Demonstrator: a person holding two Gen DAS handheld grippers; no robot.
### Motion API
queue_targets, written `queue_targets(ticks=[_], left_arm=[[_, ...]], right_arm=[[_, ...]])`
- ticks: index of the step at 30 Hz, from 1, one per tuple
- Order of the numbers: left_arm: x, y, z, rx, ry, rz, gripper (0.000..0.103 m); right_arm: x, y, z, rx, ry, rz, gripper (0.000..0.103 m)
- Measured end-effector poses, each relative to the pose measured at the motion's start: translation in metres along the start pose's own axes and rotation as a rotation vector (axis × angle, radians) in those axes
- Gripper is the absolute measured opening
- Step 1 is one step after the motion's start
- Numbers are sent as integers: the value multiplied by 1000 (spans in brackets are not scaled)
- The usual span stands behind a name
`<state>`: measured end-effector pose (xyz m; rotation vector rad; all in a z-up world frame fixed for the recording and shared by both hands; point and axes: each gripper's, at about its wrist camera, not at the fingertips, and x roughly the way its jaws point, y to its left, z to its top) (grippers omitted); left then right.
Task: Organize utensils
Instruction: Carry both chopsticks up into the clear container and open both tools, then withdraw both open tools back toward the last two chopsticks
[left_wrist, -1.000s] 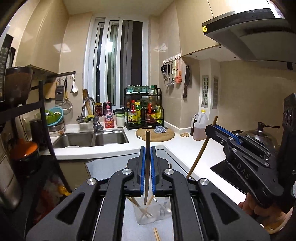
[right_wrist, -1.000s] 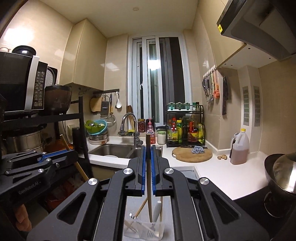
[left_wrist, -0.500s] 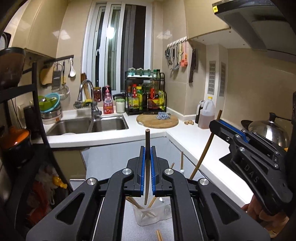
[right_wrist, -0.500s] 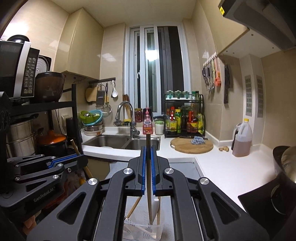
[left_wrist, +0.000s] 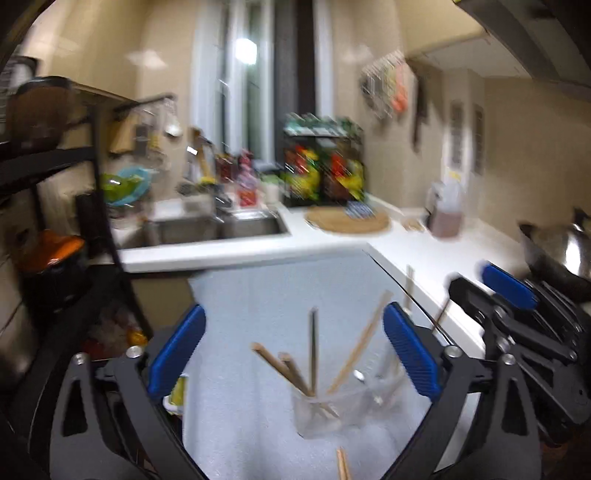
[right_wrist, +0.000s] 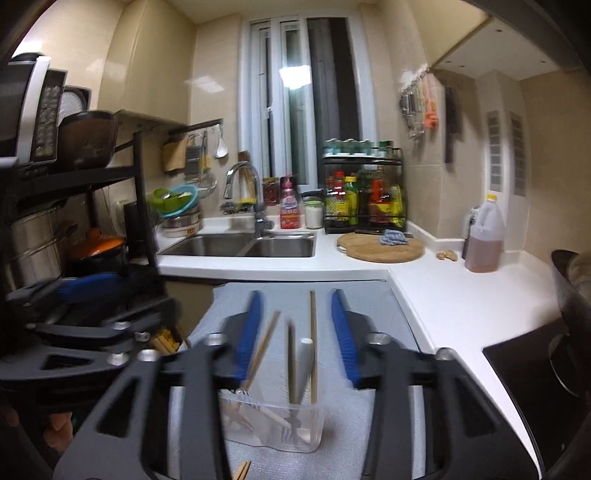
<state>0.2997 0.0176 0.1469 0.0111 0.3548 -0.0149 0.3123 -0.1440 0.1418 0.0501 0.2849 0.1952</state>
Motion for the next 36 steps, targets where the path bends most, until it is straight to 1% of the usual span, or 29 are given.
queue_targets(ticks=[2, 4, 8, 11, 13, 19, 26, 29, 31, 36], left_arm=[[-6, 2, -2, 7, 5, 4, 95], [-13, 1, -9, 19, 16, 34, 95], [-26, -5, -24, 57, 42, 68, 95], [-39, -7, -34, 38, 58, 67, 95], [-46, -7, -39, 24, 73, 65, 95], [-73, -3, -62, -25, 104, 72, 95], [-109, -3, -94, -34, 128, 101, 95], [-121, -3, -106, -38, 139, 104, 95], [-127, -3, -114, -36, 146, 107, 95], [-144, -7, -137, -33, 164, 118, 95]], right_arm=[[-8, -6, -7, 36, 2, -15, 61], [-13, -9, -14, 49, 14, -39, 65], [-26, -15, -30, 90, 49, -47, 66], [-41, -14, -43, 97, 65, -66, 69], [-51, -14, -51, 98, 73, -78, 70], [-85, -12, -76, 101, 104, -79, 71], [-127, -3, -110, 103, 144, -64, 71], [-141, 2, -126, 100, 166, -55, 72], [-149, 7, -138, 92, 184, -50, 75], [-163, 16, -162, 70, 227, -37, 75]])
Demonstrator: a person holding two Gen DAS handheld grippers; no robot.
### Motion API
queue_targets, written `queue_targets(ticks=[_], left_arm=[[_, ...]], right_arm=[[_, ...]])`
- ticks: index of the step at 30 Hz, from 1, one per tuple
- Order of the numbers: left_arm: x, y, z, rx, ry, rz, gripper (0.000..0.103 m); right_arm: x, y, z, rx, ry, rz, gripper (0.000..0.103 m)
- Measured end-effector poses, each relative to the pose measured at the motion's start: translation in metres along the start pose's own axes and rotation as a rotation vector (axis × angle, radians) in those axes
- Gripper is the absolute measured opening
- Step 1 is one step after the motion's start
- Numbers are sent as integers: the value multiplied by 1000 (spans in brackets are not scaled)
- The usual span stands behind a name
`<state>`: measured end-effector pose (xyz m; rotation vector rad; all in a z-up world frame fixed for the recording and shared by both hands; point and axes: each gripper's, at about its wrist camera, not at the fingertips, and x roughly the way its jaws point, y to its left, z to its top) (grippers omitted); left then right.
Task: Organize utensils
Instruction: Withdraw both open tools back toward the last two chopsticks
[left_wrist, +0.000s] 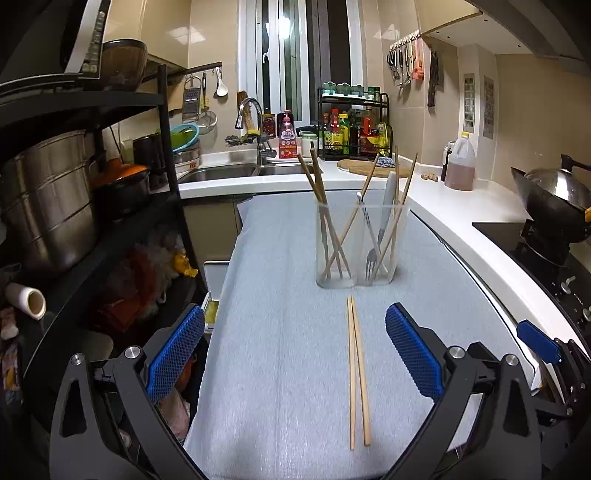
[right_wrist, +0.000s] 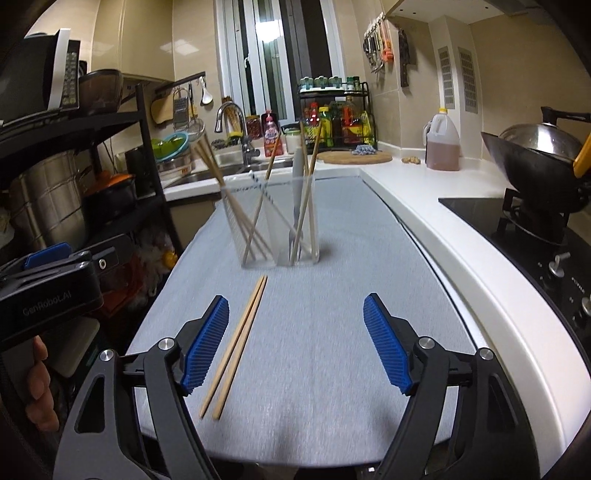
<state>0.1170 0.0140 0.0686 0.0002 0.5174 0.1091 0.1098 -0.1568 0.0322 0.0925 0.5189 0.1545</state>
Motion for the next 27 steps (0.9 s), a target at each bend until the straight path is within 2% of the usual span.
queue_targets(ticks=[12, 17, 19, 24, 27], left_arm=[[-6, 13, -41, -27, 50, 41, 95], [-1, 31, -59, -34, 72, 101, 95], [2, 39, -65, -40, 88, 126, 95], [9, 62, -82, -85, 136, 172, 95], [12, 74, -89, -109, 157, 187, 95]], right_arm=[[-5, 12, -36, -35, 58, 20, 75], [5, 12, -48, -36, 74, 18, 74], [11, 14, -54, -41, 89, 34, 69], [34, 25, -68, -38, 150, 88, 43], [48, 35, -76, -33, 185, 117, 40]])
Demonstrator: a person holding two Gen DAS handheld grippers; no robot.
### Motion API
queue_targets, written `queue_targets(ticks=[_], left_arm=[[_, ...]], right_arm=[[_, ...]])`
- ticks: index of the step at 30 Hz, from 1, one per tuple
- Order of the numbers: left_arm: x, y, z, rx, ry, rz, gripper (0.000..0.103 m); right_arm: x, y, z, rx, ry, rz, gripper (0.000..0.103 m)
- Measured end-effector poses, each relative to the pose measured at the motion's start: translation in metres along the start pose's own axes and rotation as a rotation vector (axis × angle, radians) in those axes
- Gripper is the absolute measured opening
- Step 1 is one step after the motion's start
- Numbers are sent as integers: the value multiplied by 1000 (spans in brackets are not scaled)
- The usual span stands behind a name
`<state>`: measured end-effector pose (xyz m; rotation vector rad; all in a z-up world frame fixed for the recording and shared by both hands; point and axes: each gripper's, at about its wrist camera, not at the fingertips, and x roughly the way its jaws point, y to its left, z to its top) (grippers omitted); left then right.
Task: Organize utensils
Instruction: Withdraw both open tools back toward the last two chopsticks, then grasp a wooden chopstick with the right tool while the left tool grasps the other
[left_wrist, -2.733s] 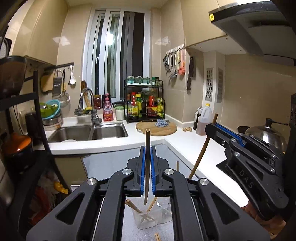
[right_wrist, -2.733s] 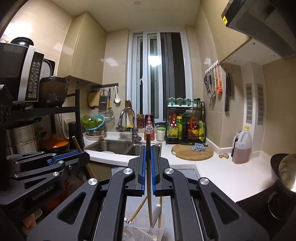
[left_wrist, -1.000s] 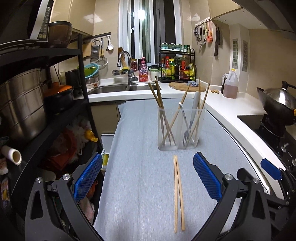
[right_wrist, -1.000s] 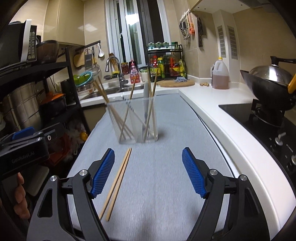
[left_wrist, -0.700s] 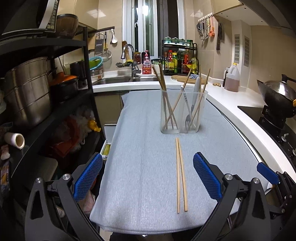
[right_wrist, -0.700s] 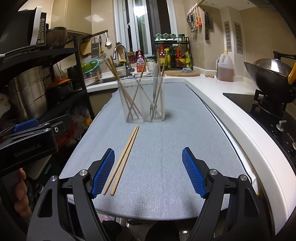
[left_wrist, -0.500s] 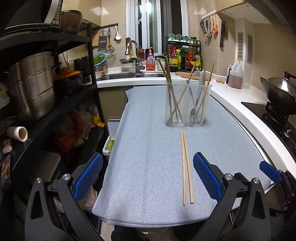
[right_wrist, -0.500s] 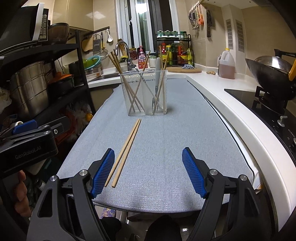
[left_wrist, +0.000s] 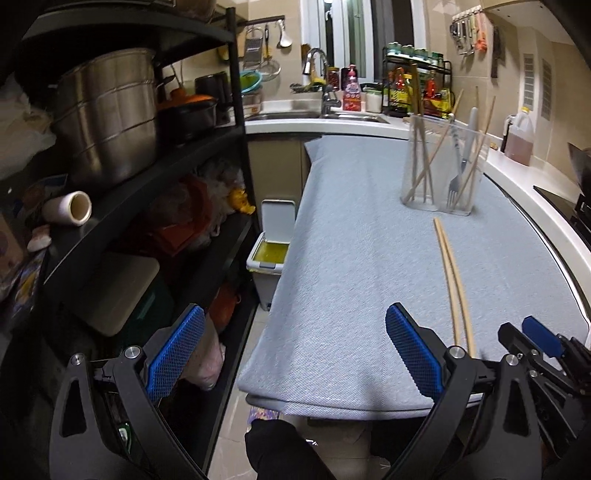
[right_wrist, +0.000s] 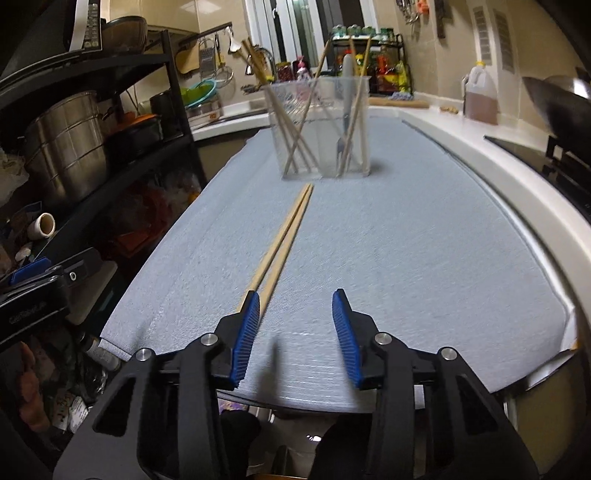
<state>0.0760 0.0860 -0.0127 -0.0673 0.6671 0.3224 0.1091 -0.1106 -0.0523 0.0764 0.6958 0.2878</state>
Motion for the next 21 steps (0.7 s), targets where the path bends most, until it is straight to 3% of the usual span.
queue_targets(ticks=[4, 8, 10, 11, 12, 13, 16, 21], left_arm=[[2, 8, -4, -10, 5, 12, 95], [5, 8, -3, -13, 10, 6, 95], [6, 5, -3, -12, 10, -5, 95], [6, 4, -3, -11, 8, -11, 95], [6, 2, -3, -8, 6, -19, 95], [6, -1, -4, -6, 5, -28, 95], [6, -11, -5, -6, -3, -79, 95], [7, -40, -11, -16, -7, -215, 95]], right_arm=[[15, 15, -4, -19, 24, 14, 39], [27, 23, -10, -76, 40, -43, 38], [28, 21, -14, -101, 6, -75, 33], [28, 20, -16, -111, -15, -77, 28], [28, 17, -18, -110, -41, -65, 11], [27, 14, -20, -126, -57, -53, 8], [23, 7, -25, -180, -92, -33, 6], [12, -29, -23, -89, -77, -52, 6]])
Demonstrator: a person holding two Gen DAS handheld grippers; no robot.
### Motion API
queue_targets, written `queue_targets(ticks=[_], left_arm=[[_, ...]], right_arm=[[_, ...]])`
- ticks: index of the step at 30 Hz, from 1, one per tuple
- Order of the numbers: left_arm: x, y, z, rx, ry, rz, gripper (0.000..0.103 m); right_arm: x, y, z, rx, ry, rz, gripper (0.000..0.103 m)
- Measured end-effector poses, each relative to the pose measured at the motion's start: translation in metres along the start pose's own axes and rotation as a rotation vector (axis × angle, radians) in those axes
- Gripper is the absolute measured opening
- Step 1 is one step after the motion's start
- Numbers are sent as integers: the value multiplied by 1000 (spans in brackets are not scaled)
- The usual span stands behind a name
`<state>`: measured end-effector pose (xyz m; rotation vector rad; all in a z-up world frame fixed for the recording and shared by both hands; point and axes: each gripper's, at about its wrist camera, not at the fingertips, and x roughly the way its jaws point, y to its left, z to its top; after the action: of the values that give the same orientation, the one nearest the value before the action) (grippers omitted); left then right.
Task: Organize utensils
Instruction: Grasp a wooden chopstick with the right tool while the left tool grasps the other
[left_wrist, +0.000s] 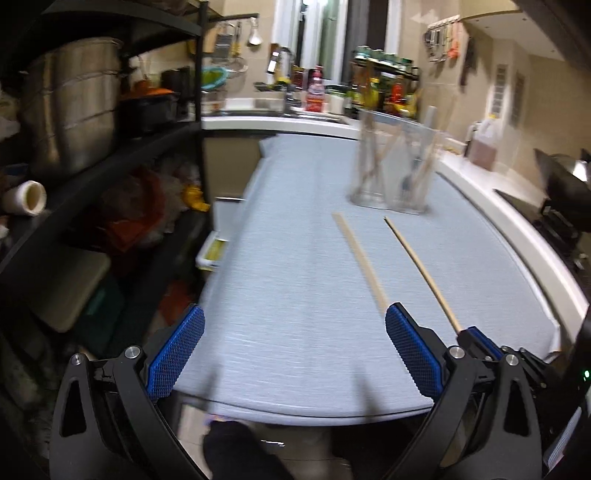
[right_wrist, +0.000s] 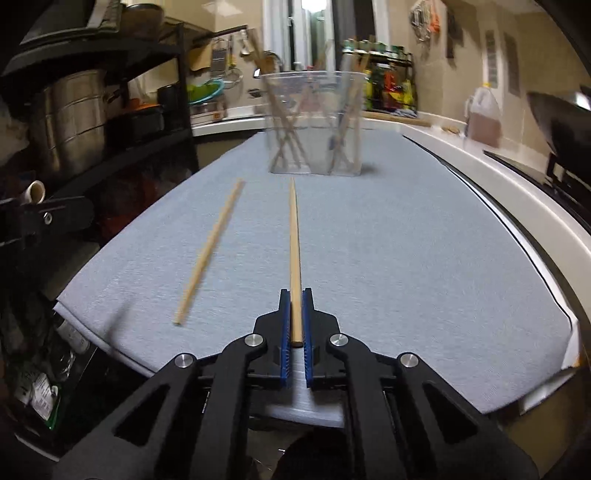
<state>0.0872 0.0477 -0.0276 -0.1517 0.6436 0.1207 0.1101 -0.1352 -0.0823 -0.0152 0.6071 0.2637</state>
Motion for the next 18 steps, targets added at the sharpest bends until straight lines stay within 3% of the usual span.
queue_targets(ticks=[6, 11, 15, 18], left_arm=[[17, -40, -11, 65, 12, -39, 95], [38, -67, -23, 115, -3, -28, 93], [54, -76, -38, 190, -16, -49, 53], [53, -71, -41, 184, -53, -51, 36]], right_arm=[[-6, -39, -3, 55, -3, -68, 7], [-9, -45, -6, 74, -6, -67, 7], [-9, -46, -6, 80, -5, -56, 7], [-10, -47, -7, 81, -7, -52, 7]])
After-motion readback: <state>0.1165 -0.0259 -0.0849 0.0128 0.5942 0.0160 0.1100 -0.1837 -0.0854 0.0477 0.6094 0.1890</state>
